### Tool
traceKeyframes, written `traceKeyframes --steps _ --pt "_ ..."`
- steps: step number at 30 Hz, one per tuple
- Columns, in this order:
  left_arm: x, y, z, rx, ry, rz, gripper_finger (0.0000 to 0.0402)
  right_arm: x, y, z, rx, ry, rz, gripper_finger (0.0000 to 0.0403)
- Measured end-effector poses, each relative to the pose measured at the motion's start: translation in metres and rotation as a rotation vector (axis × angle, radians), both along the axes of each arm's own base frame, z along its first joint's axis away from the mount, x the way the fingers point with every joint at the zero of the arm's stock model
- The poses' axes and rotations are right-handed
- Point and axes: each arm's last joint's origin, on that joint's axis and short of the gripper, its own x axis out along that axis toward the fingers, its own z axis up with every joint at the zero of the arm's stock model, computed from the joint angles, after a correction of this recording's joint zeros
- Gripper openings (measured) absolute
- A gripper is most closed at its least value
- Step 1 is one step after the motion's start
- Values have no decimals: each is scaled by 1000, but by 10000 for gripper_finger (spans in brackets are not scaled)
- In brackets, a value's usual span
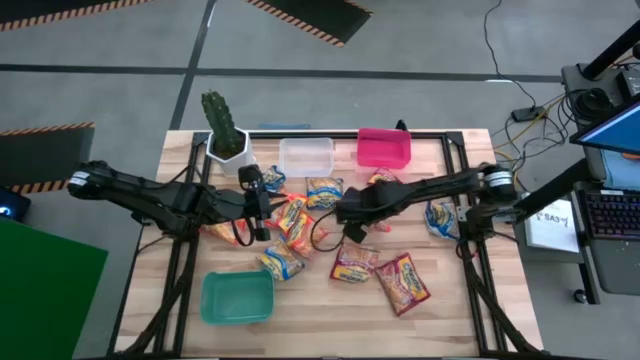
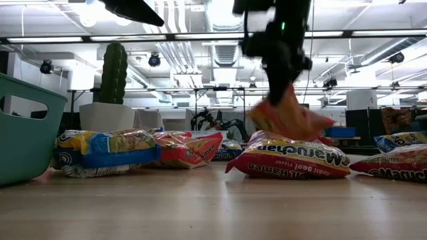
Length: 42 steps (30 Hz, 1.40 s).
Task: Sort Maruchan noodles
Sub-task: Put the orange noodle pack into the red bin
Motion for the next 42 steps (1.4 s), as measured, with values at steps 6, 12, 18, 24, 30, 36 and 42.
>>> traceKeyframes --steps 6,12,18,24,30,36,42 --pt "-2 0 3 -5 -22 -2 37 -28 -13 50 -33 -355 13 12" --pt "-2 0 6 -14 -64 -3 37 -59 -35 59 -108 -754 6 12" --pt "-5 1 -3 14 -135 -18 37 -82 -62 38 -216 -1190 -80 12" --pt "-10 7 -11 41 -179 13 37 -100 -93 14 -339 -1387 -222 11" --pt "-19 10 -4 35 -219 47 37 -117 -124 -4 -499 -1214 -450 12" --pt "-24 11 -3 27 -222 49 37 -124 -144 -16 -547 -1118 -535 12" --pt "-24 11 -3 27 -221 49 37 -119 -157 -35 -547 -1033 -559 12"
